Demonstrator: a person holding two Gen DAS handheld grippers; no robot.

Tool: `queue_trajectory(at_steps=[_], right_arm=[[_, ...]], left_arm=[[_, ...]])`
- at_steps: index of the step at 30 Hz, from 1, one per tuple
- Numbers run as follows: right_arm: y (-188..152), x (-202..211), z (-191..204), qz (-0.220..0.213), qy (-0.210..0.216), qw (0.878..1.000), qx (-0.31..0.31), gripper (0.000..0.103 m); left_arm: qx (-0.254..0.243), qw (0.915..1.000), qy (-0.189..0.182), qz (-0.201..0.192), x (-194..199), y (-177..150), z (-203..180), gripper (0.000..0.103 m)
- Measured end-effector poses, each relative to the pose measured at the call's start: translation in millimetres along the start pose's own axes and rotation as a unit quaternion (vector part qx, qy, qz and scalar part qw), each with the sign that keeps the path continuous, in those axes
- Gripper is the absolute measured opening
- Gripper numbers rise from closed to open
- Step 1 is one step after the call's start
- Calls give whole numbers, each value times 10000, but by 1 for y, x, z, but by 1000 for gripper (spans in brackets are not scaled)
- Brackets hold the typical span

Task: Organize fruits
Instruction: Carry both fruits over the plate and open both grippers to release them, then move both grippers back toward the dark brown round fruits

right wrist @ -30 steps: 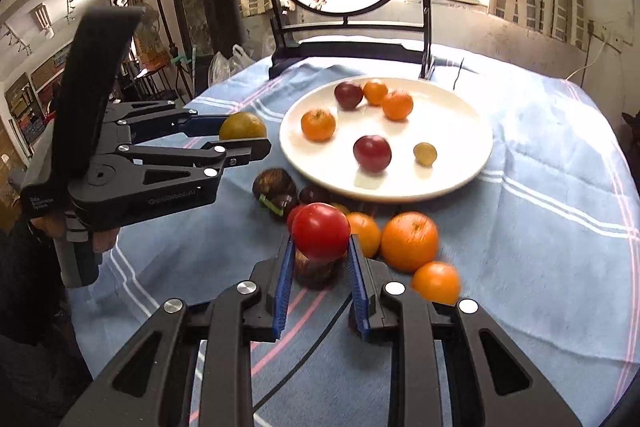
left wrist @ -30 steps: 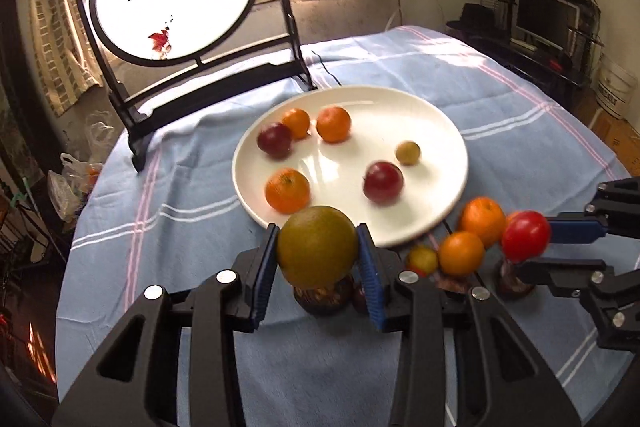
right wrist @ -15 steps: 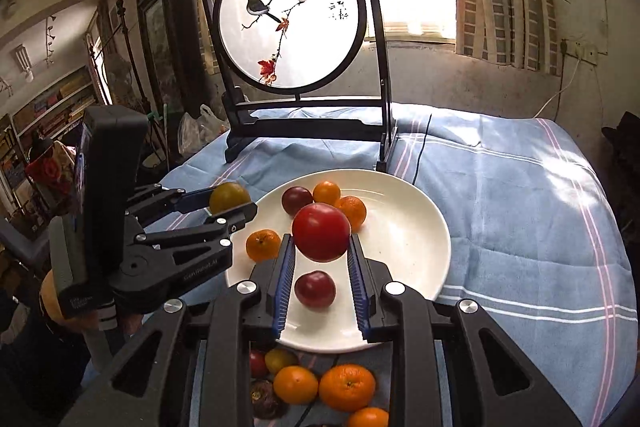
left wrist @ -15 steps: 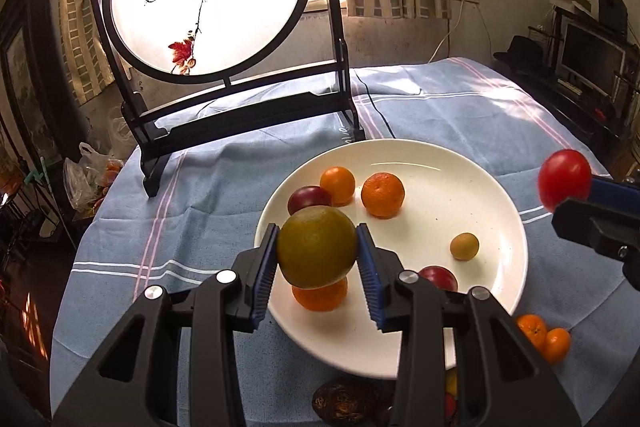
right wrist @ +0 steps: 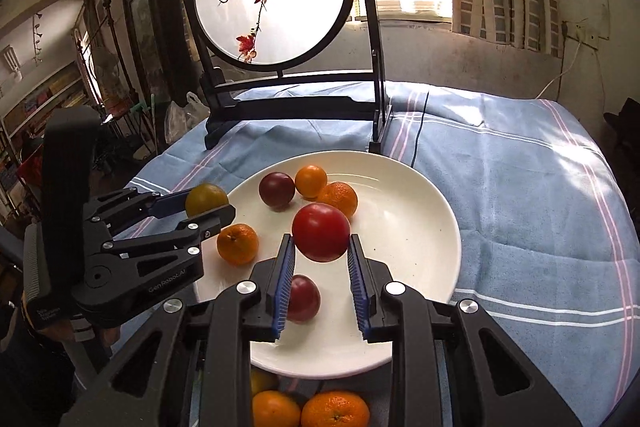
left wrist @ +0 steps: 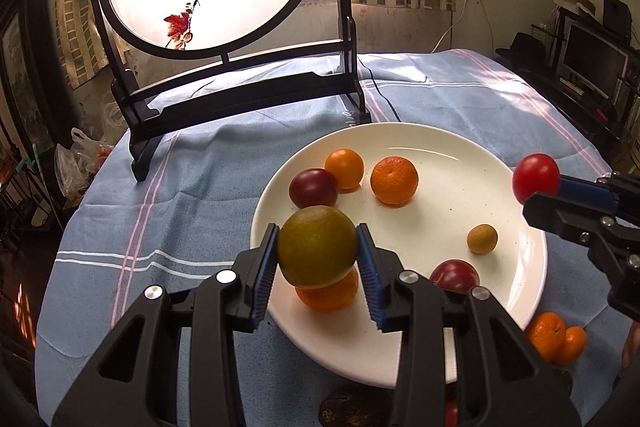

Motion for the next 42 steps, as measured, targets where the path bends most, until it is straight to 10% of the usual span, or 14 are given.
queue_trajectory(at_steps=[21, 24, 32, 42], right_arm=[[1, -31, -3, 155, -204, 9996, -145, 29], [1, -26, -3, -33, -366, 9992, -172, 55], [-1, -4, 1, -155, -233, 9995, -129, 55], [-106, 59, 14, 600, -204, 9955, 709, 56]], left_arm=[[-305, 9995, -29, 44, -14, -6, -26, 39], [-288, 9996, 50, -51, -11, -6, -26, 57], [-286, 9994, 35, -187, 3, -3, -21, 58], [-681, 9968, -406, -31, 55, -65, -20, 66]])
Point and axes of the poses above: each gripper's, at about its wrist camera, not at the fingertips, and x roughly against the way its jaws point, z to its left, y to its top, the point moved 1 cm from there along -x, roughly the way its jaws point, and after that the axes turned 12 degrees about z, right-handed, at the moved point
